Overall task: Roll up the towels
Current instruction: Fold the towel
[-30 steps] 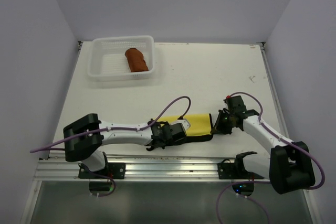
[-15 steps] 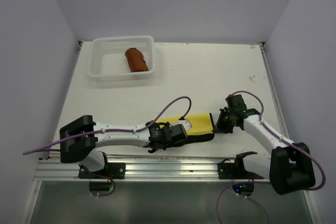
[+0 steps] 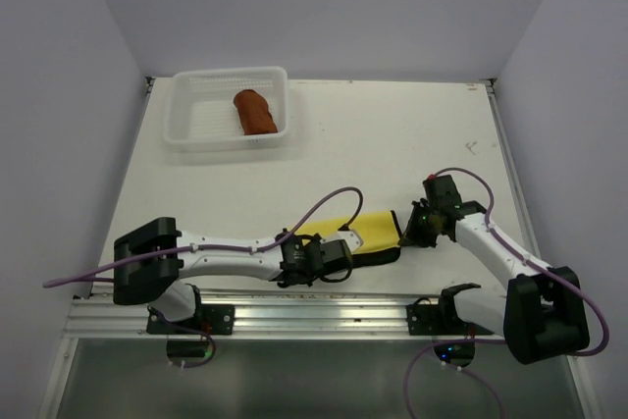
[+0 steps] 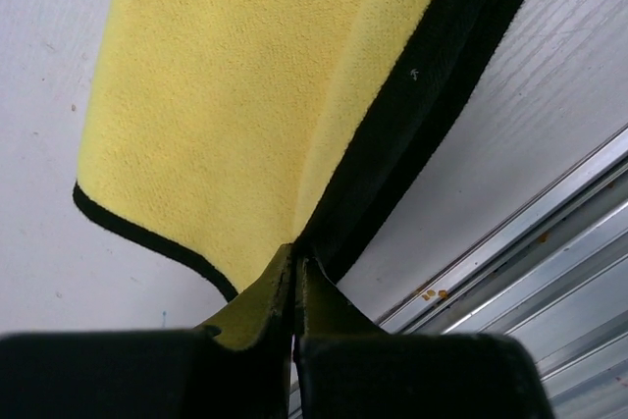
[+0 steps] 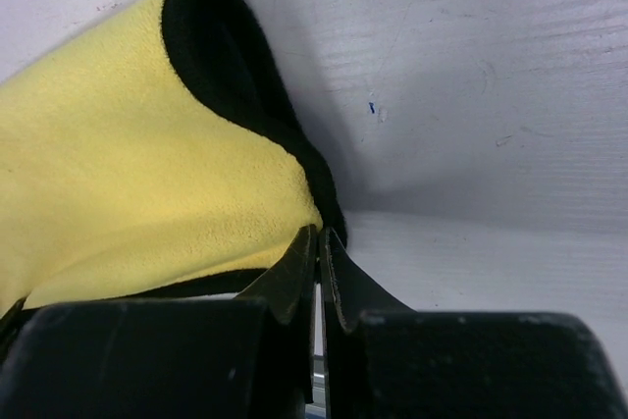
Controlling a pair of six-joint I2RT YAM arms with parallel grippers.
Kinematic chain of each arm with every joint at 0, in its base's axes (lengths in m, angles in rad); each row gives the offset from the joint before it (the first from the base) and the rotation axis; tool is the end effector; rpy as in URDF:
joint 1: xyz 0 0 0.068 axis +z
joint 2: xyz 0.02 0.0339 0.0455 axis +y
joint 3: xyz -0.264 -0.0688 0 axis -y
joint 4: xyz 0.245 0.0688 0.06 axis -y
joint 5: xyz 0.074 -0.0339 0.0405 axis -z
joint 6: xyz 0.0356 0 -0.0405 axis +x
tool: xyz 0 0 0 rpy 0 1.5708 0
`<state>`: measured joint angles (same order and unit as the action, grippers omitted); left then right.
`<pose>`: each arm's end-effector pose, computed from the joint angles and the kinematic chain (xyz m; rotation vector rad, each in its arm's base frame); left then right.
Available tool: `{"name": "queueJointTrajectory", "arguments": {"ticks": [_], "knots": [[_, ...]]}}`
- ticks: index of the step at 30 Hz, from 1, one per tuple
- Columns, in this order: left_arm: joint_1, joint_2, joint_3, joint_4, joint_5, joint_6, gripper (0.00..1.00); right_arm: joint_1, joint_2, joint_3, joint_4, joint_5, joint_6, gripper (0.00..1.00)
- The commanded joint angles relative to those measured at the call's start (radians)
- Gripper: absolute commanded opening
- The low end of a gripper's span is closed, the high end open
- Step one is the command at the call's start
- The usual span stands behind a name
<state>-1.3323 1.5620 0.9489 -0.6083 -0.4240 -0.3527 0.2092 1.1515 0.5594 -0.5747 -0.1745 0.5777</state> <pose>0.0825 -0.2774 0.1856 1.1349 2.3385 0.0300 0.1867 0.0460 0.1674 0.4638 2.7627 0.4462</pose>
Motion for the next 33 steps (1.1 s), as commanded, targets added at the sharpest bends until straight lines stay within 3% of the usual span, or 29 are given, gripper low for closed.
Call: {"name": "queueJointTrajectory", "arguments": {"ticks": [1, 3, 7, 13, 20, 23, 26, 27, 30, 33], "knots": [[-0.015, 0.026, 0.014, -0.067, -0.016, -0.026, 0.03, -0.002, 0.001, 0.011, 0.012, 0.024, 0.004, 0.03], [-0.022, 0.038, 0.013, -0.064, -0.010, -0.026, 0.18, -0.002, -0.001, 0.002, 0.024, 0.004, 0.004, 0.06], [-0.036, 0.043, 0.013, -0.059, -0.004, -0.025, 0.29, -0.002, -0.010, -0.007, 0.047, -0.065, -0.009, 0.20], [-0.038, 0.010, 0.024, -0.070, -0.012, -0.032, 0.30, -0.002, -0.032, 0.008, -0.003, -0.057, -0.042, 0.42], [-0.038, -0.098, 0.047, -0.084, 0.065, -0.028, 0.39, -0.002, -0.090, 0.051, -0.085, 0.010, -0.050, 0.48], [-0.038, -0.141, 0.051, -0.081, 0.082, -0.037, 0.40, -0.002, -0.104, 0.074, -0.091, 0.017, -0.042, 0.47], [-0.036, -0.200, 0.056, -0.070, 0.042, -0.071, 0.38, -0.002, -0.113, 0.096, -0.065, 0.012, -0.029, 0.33], [-0.034, -0.216, 0.054, -0.064, -0.005, -0.098, 0.30, -0.002, -0.113, 0.100, -0.051, 0.006, -0.021, 0.22], [0.011, -0.220, 0.038, 0.005, -0.030, -0.123, 0.09, -0.002, -0.085, 0.120, 0.013, -0.052, 0.011, 0.08], [0.123, -0.209, -0.019, 0.077, 0.019, -0.135, 0.00, 0.010, -0.027, 0.157, 0.056, -0.082, 0.033, 0.06]]}}
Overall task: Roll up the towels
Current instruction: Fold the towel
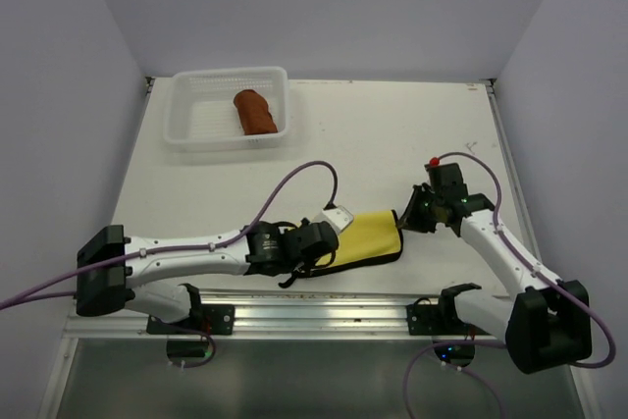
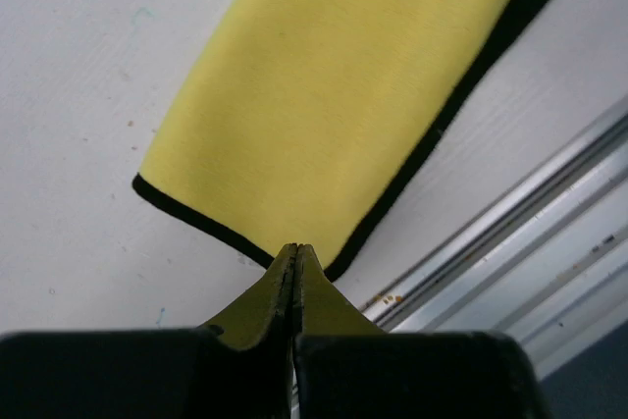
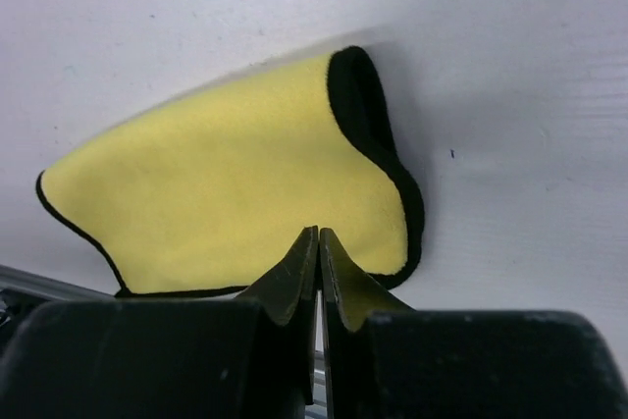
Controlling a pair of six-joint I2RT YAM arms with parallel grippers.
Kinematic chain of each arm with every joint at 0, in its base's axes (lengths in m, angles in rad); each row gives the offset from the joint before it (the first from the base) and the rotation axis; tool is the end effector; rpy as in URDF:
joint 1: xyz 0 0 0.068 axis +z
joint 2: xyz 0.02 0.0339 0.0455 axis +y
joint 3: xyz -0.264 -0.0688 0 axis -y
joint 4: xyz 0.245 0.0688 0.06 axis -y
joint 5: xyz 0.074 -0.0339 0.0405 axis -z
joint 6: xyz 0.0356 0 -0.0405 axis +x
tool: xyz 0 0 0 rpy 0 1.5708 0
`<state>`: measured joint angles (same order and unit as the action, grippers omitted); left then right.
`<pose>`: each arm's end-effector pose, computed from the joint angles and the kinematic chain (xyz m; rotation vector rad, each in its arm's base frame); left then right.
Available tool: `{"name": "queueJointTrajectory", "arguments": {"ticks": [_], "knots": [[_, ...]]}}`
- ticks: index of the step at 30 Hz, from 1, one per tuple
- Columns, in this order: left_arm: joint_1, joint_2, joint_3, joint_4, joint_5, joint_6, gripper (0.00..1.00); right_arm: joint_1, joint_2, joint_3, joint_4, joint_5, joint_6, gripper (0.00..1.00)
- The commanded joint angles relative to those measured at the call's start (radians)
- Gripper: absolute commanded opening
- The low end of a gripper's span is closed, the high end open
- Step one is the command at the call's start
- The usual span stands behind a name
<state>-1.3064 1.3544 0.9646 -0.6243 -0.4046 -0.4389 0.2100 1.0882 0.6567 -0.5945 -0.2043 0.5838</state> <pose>0.0839 -0.2561 0.2431 0.9083 2.3062 -0.2154 0.1956 0.0491 0.2063 0.4203 2.6333 0.5398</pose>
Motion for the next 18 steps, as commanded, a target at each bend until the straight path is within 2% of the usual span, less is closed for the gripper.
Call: {"name": "queueJointTrajectory", "arguments": {"ticks": [1, 3, 9, 13, 18], "knots": [[0.125, 0.000, -0.052, 0.147, 0.013, -0.047, 0.00, 0.026, 0.048, 0.078, 0.084, -0.052, 0.028, 0.05], [0.177, 0.002, -0.081, 0.198, 0.023, -0.052, 0.00, 0.051, 0.085, 0.095, 0.110, -0.044, 0.036, 0.03], [0.295, 0.029, -0.168, 0.310, 0.095, -0.064, 0.00, 0.232, 0.217, 0.184, 0.179, 0.023, 0.082, 0.02], [0.329, 0.051, -0.207, 0.356, 0.095, -0.066, 0.00, 0.359, 0.331, 0.263, 0.228, 0.045, 0.112, 0.02], [0.377, 0.081, -0.218, 0.414, 0.090, -0.052, 0.00, 0.436, 0.468, 0.343, 0.272, 0.029, 0.139, 0.02]]}}
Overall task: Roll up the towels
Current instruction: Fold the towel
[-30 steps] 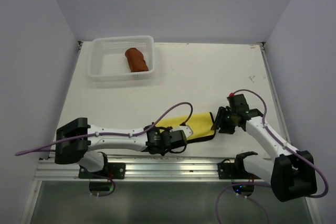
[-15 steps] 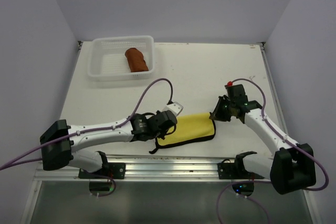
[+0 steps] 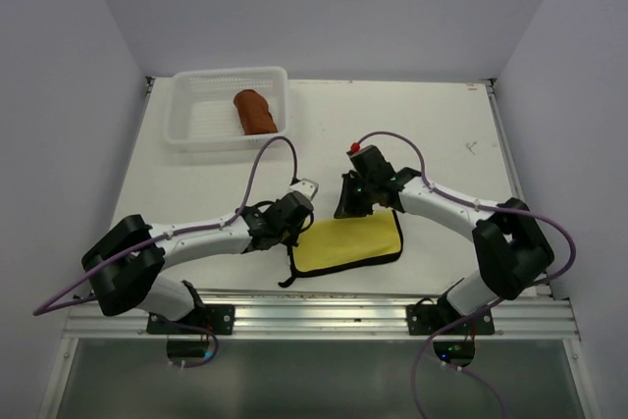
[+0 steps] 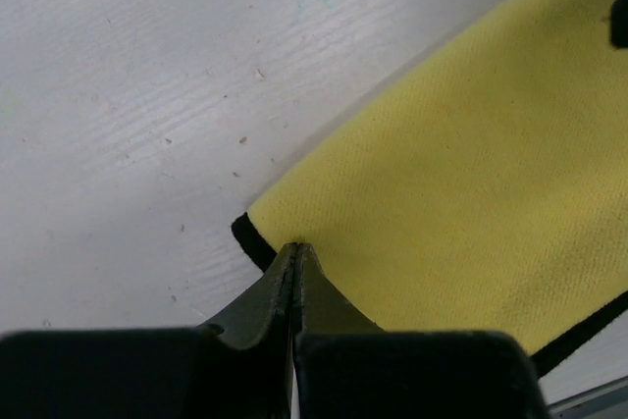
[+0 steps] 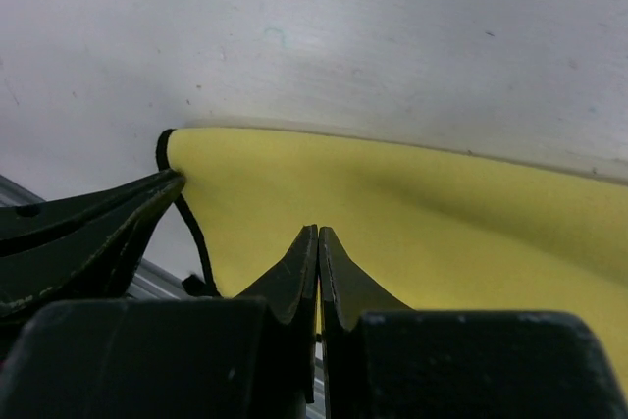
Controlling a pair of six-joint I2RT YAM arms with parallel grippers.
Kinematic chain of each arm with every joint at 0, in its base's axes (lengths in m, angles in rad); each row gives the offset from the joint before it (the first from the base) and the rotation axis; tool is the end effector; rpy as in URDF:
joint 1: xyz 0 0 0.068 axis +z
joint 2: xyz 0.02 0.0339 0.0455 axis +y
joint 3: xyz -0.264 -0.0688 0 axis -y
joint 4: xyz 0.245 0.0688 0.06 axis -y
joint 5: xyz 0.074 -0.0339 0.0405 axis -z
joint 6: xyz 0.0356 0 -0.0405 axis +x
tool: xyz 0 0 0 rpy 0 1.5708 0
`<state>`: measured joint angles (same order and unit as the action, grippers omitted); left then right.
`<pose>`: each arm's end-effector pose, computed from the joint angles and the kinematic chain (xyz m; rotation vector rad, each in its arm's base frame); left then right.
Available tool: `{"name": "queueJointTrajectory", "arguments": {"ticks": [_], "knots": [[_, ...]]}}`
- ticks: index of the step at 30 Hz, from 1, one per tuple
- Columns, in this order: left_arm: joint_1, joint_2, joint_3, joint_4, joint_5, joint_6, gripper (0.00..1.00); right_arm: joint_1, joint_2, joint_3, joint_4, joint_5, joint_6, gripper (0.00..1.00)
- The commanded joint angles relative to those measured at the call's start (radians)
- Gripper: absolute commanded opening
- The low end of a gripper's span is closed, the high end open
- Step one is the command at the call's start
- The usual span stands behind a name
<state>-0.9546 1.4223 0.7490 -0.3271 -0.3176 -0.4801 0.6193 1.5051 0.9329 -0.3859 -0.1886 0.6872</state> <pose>0.1640 -0.2124 0.1780 0.4742 2.4614 -0.1804 0.2435 0.1818 0.2056 0.0108 2.6778 0.7156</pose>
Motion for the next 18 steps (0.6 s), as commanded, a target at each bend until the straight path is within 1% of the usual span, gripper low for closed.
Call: {"name": "queueJointTrajectory", "arguments": {"ticks": [1, 4, 8, 14, 18], "knots": [[0.031, 0.024, -0.005, 0.135, 0.008, -0.005, 0.00, 0.031, 0.064, 0.075, 0.079, 0.002, 0.040, 0.02], [0.045, 0.058, -0.007, 0.168, 0.015, -0.003, 0.00, 0.052, 0.119, 0.104, 0.096, -0.005, 0.051, 0.02], [0.048, 0.107, 0.013, 0.120, -0.026, -0.043, 0.00, 0.077, 0.170, 0.124, 0.119, -0.023, 0.061, 0.02], [0.048, 0.121, -0.013, 0.071, -0.075, -0.095, 0.00, 0.094, 0.231, 0.115, 0.165, -0.040, 0.089, 0.02], [0.048, 0.122, -0.033, 0.074, -0.083, -0.115, 0.00, 0.097, 0.257, 0.096, 0.194, -0.054, 0.101, 0.02]]}}
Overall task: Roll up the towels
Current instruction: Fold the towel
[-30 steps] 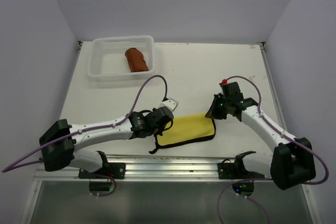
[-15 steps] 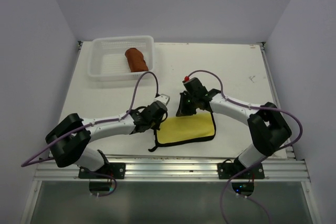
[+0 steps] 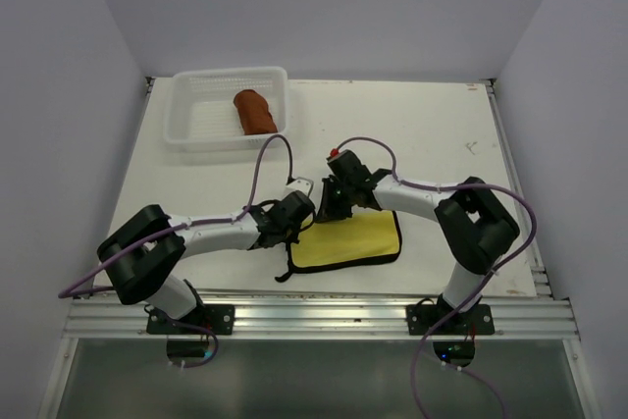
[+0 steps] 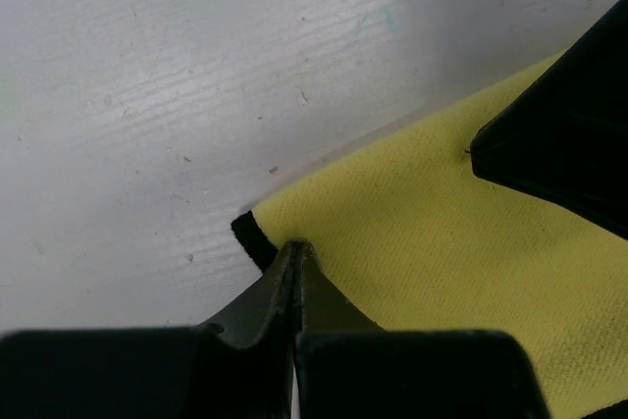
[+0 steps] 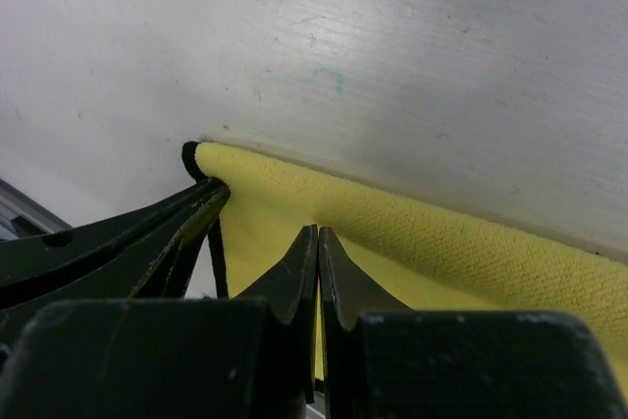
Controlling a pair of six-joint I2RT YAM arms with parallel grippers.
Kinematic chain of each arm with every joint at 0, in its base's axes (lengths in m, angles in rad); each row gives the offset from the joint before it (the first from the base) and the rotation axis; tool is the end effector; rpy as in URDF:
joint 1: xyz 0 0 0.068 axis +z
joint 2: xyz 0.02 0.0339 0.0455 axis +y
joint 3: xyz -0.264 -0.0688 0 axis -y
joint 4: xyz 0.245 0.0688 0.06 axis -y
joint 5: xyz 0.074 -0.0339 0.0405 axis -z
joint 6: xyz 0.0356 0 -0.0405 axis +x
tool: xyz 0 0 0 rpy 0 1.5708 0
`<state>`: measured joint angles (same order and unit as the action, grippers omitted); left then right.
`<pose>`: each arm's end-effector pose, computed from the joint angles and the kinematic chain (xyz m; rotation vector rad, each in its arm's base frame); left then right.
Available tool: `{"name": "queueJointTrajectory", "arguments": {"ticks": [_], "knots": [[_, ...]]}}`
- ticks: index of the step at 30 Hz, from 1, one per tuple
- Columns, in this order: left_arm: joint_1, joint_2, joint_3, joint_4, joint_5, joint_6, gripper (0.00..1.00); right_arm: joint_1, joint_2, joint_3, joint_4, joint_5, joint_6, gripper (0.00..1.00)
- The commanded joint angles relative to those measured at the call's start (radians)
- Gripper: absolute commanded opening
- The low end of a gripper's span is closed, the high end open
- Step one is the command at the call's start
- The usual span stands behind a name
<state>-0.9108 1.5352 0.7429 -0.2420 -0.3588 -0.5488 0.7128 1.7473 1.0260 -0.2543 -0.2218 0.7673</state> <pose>0.1817 -0.2137 0.1528 0.3284 2.4887 -0.1206 0.2604 0.2354 0.1666 -0.0189 2.7408 0.7918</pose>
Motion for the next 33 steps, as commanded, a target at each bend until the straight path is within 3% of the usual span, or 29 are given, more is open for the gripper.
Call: {"name": "queueJointTrajectory", "arguments": {"ticks": [1, 14, 29, 33], "knots": [[0.004, 0.009, -0.031, -0.010, -0.042, -0.048, 0.00, 0.002, 0.017, 0.000, 0.066, -0.019, 0.021, 0.02], [0.004, 0.006, -0.045, -0.034, -0.078, -0.066, 0.00, -0.006, 0.029, -0.029, 0.043, 0.012, -0.003, 0.04], [0.010, 0.020, -0.053, -0.048, -0.115, -0.073, 0.00, -0.168, -0.088, -0.170, 0.035, 0.002, -0.049, 0.05], [0.010, 0.034, -0.051, -0.048, -0.123, -0.073, 0.00, -0.193, -0.114, -0.176, 0.003, 0.010, -0.083, 0.10]]}}
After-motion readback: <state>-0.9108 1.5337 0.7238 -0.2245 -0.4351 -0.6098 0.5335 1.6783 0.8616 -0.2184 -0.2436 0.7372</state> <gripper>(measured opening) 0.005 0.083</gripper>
